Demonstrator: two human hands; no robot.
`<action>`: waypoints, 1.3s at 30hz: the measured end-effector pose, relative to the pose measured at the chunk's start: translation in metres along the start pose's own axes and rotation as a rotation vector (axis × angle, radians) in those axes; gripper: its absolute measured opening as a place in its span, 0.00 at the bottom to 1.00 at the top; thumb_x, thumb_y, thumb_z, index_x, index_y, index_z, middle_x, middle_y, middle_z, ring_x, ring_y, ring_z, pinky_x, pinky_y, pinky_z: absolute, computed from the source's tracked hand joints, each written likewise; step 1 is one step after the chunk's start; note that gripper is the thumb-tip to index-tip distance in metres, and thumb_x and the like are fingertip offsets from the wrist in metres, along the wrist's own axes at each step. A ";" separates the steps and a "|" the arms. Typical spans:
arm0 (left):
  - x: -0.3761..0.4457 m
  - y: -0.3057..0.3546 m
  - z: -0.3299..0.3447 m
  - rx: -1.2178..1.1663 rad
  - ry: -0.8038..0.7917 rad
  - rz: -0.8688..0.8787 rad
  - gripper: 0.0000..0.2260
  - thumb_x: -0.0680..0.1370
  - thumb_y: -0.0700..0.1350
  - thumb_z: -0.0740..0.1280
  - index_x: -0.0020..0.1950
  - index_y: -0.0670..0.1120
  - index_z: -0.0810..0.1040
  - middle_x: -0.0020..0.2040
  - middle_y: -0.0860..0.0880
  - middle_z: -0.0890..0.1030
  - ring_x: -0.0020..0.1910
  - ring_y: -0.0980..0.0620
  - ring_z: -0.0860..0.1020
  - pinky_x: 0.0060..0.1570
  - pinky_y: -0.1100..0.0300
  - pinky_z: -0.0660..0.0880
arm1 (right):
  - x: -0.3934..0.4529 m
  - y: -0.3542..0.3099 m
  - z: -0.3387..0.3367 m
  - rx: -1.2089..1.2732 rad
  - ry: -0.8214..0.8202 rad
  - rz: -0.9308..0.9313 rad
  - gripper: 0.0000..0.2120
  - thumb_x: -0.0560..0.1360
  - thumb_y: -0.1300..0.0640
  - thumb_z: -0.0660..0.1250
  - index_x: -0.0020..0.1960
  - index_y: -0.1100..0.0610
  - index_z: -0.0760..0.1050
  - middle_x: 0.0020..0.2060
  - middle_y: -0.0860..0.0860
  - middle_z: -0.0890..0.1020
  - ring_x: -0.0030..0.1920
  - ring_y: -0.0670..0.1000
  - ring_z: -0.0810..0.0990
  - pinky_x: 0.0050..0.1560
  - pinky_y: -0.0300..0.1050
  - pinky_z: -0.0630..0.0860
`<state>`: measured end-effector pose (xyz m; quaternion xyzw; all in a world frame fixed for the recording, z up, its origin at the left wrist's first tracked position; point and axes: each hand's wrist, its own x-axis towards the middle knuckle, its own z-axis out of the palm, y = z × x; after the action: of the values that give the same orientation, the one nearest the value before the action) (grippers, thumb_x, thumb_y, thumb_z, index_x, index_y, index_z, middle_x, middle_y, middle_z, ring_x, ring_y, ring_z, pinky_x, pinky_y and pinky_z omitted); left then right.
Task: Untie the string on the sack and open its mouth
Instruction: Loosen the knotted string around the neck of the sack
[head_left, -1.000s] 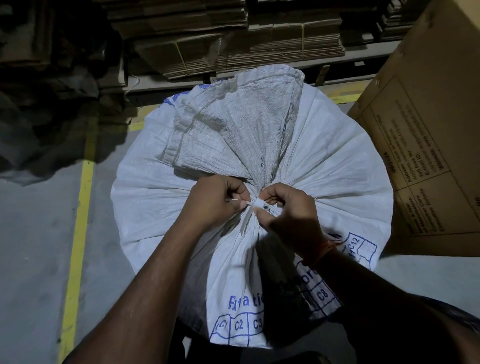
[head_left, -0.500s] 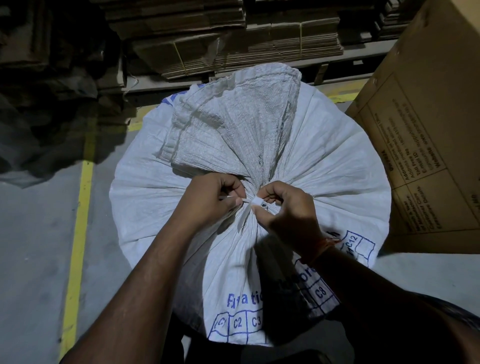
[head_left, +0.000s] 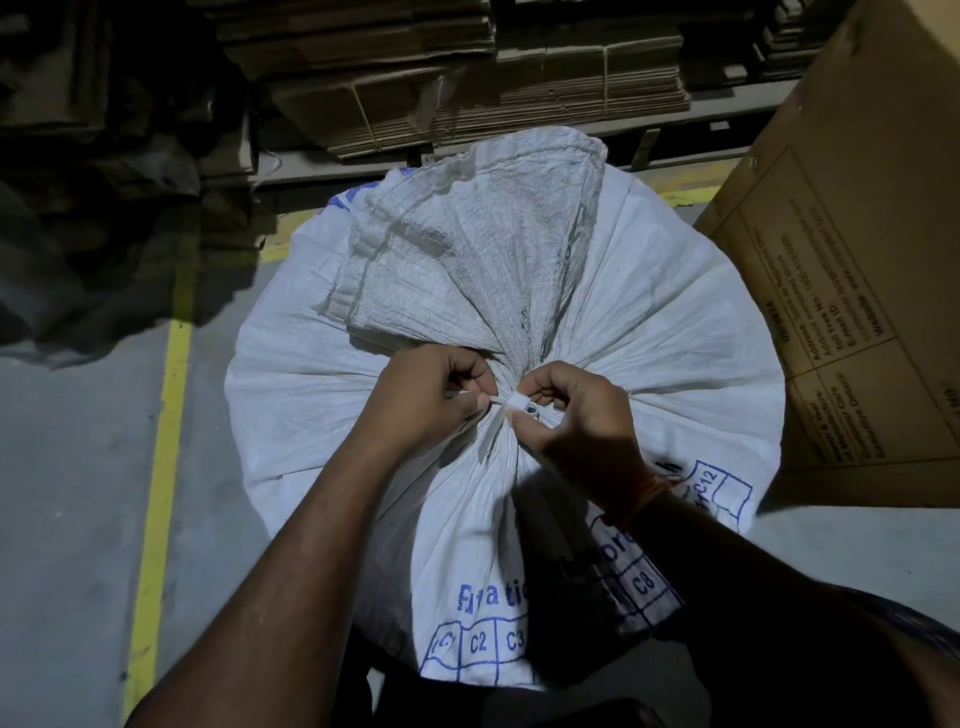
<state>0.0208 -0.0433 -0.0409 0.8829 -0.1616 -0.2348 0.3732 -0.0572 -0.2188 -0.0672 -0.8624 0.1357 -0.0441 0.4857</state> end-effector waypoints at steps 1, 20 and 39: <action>0.000 0.000 0.000 0.002 0.002 0.001 0.06 0.74 0.39 0.75 0.44 0.50 0.86 0.39 0.52 0.86 0.42 0.53 0.85 0.49 0.54 0.81 | 0.000 0.000 0.000 -0.006 0.001 -0.004 0.07 0.66 0.60 0.78 0.41 0.55 0.82 0.34 0.49 0.85 0.37 0.46 0.82 0.39 0.30 0.74; 0.002 0.003 0.004 0.016 0.023 0.006 0.06 0.73 0.40 0.76 0.43 0.51 0.86 0.38 0.54 0.85 0.37 0.60 0.80 0.47 0.56 0.80 | 0.000 0.002 0.001 0.014 -0.006 -0.011 0.07 0.66 0.59 0.77 0.42 0.55 0.82 0.34 0.49 0.85 0.37 0.47 0.82 0.42 0.42 0.80; 0.000 0.000 -0.001 0.065 0.044 -0.030 0.05 0.72 0.41 0.77 0.43 0.51 0.87 0.37 0.54 0.86 0.38 0.57 0.83 0.48 0.54 0.82 | 0.000 0.003 0.001 0.064 -0.026 -0.020 0.06 0.67 0.61 0.77 0.41 0.55 0.82 0.35 0.50 0.84 0.39 0.48 0.82 0.44 0.41 0.79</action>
<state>0.0214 -0.0434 -0.0405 0.9017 -0.1477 -0.2156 0.3444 -0.0578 -0.2193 -0.0706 -0.8482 0.1194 -0.0421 0.5144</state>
